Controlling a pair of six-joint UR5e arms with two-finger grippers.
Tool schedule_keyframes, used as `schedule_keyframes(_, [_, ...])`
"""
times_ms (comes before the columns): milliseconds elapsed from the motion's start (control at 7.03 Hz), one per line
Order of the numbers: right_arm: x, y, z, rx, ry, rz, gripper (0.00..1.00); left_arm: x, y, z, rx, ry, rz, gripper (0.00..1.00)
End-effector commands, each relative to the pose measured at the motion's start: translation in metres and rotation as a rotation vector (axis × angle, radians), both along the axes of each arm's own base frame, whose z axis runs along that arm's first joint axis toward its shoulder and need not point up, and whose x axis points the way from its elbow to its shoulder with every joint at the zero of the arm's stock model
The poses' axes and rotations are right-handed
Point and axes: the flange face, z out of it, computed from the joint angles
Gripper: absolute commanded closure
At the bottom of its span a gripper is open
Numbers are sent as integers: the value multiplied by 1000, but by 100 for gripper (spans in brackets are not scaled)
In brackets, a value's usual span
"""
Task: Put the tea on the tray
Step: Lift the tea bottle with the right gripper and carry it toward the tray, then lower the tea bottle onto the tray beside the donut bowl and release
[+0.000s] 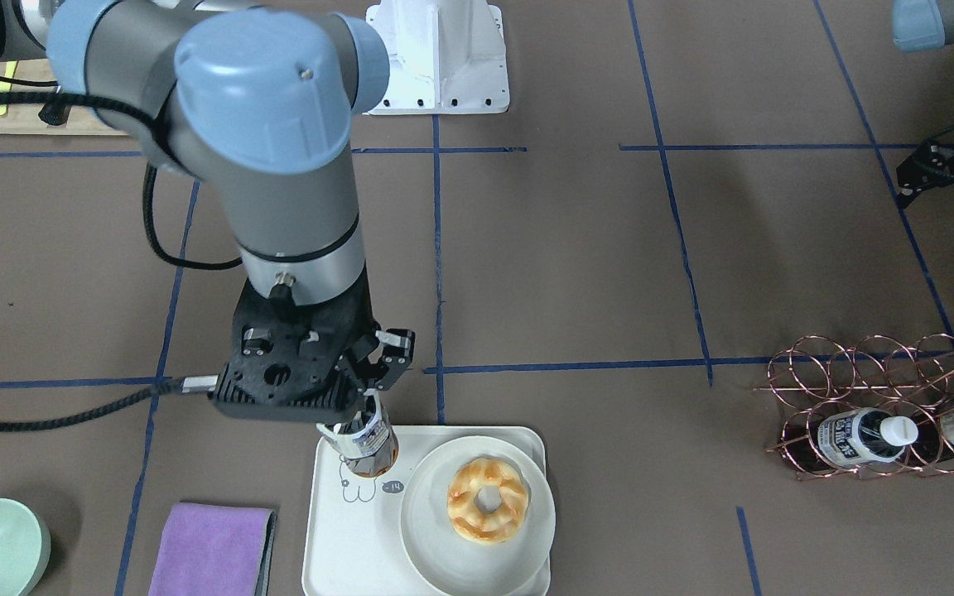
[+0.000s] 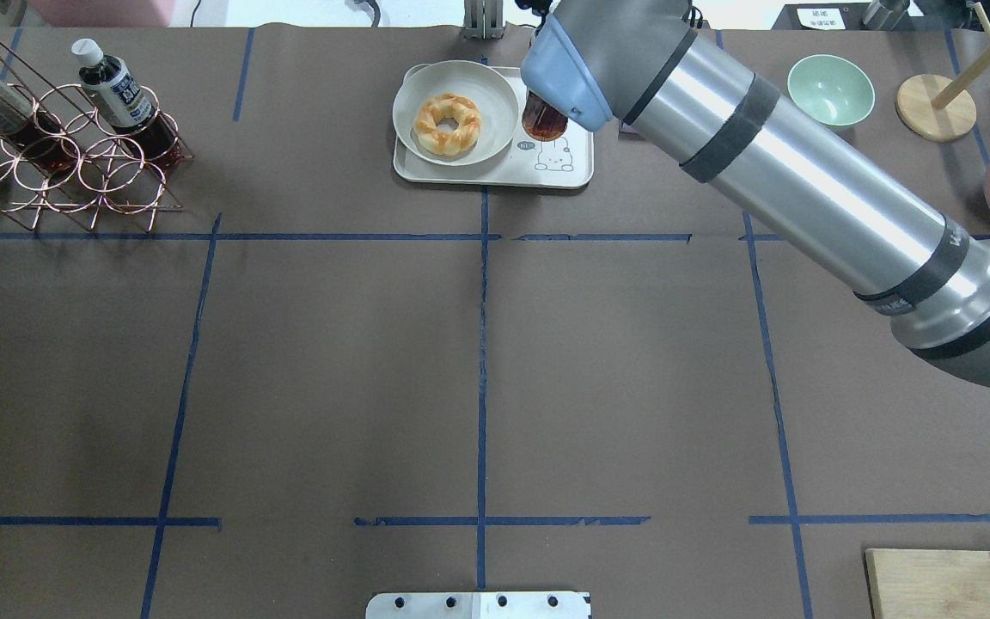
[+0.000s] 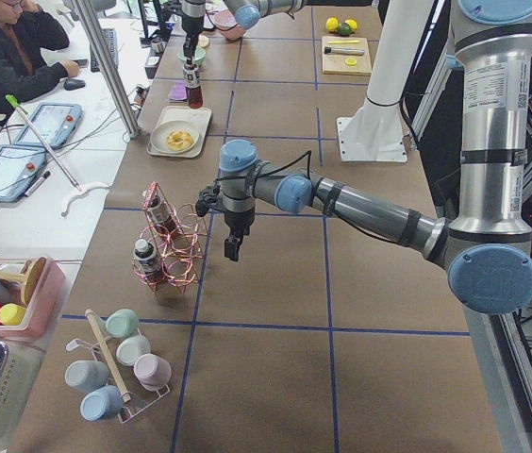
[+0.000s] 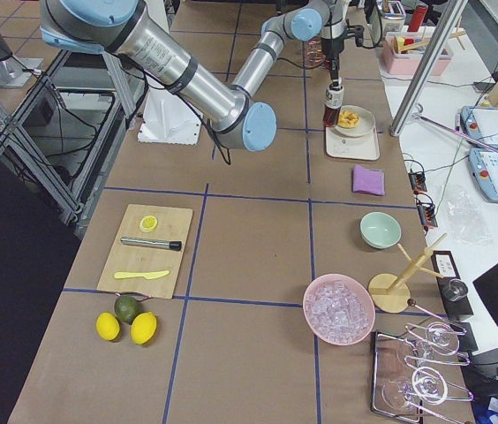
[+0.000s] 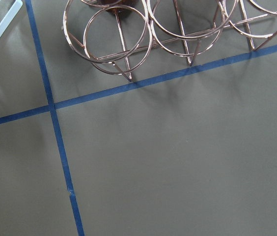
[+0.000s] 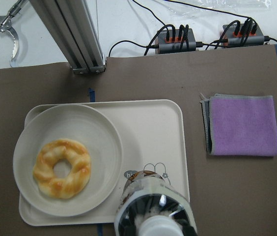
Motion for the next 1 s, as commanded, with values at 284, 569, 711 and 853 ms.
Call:
schedule_keyframes(284, [-14, -41, 44, -8, 13, -15, 100, -8, 2, 4, -3, -3, -10, 0])
schedule_keyframes(569, [-24, -48, 53, 24, -8, -19, 100, -9, 2, 3, -2, -2, -11, 0])
schedule_keyframes(711, [-29, -47, 55, 27, -8, -25, 100, -9, 2, 3, -2, -2, -11, 0])
schedule_keyframes(853, [-31, -46, 55, 39, -13, -24, 100, -12, 1, 2, -1, -2, -19, 0])
